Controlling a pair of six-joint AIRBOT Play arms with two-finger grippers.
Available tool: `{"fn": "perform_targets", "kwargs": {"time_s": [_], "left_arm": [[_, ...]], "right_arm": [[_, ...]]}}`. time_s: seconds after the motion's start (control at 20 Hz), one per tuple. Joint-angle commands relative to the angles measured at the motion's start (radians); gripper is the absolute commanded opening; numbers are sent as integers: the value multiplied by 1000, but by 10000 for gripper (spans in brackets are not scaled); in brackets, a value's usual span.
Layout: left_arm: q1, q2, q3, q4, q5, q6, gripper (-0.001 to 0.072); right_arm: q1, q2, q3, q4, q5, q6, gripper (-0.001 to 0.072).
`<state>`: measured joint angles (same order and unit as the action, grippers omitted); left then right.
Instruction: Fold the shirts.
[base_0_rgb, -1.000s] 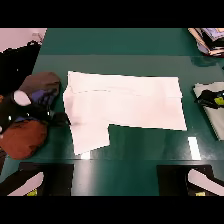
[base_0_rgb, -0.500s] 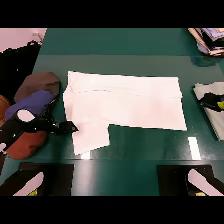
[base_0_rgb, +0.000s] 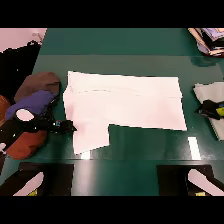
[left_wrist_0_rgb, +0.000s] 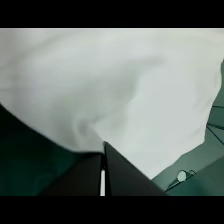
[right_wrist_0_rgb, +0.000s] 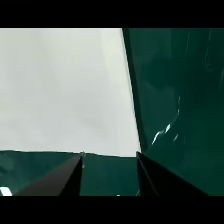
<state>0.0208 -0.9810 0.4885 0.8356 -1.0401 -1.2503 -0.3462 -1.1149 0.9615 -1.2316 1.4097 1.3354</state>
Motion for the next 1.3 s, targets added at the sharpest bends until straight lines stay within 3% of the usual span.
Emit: {"fn": "perform_targets", "kwargs": {"time_s": [0.0, 0.25, 0.3, 0.6, 0.65, 0.85, 0.9, 1.05, 1.25], "left_arm": [[0, 1, 25, -6, -15, 2, 20], [0, 0, 25, -6, 10, 2, 20], [0, 1, 25, -6, 12, 2, 20], [0, 0, 25, -6, 14, 2, 21], [0, 0, 25, -6, 16, 2, 20], [0, 1, 33, 8, -12, 1, 20], [0, 2, 49, 29, -47, -8, 19], [0, 45, 116, 137, -148, -71, 17], [0, 248, 115, 191, -292, -161, 18]], "right_arm": [[-102, -14, -137, 10, 7, -3, 532], [-208, -14, -346, 72, -109, -8, 493], [-214, -14, -369, 115, -137, -24, 440], [-134, -14, -395, 220, -270, -35, 425], [-109, -14, -395, 220, -291, -35, 393], [-60, -13, -394, 217, -323, -35, 87], [-60, -9, -394, 214, -310, -36, 47], [-92, 66, -394, 179, -264, -56, 16], [-150, 239, -394, 56, -106, -62, 16]]}}
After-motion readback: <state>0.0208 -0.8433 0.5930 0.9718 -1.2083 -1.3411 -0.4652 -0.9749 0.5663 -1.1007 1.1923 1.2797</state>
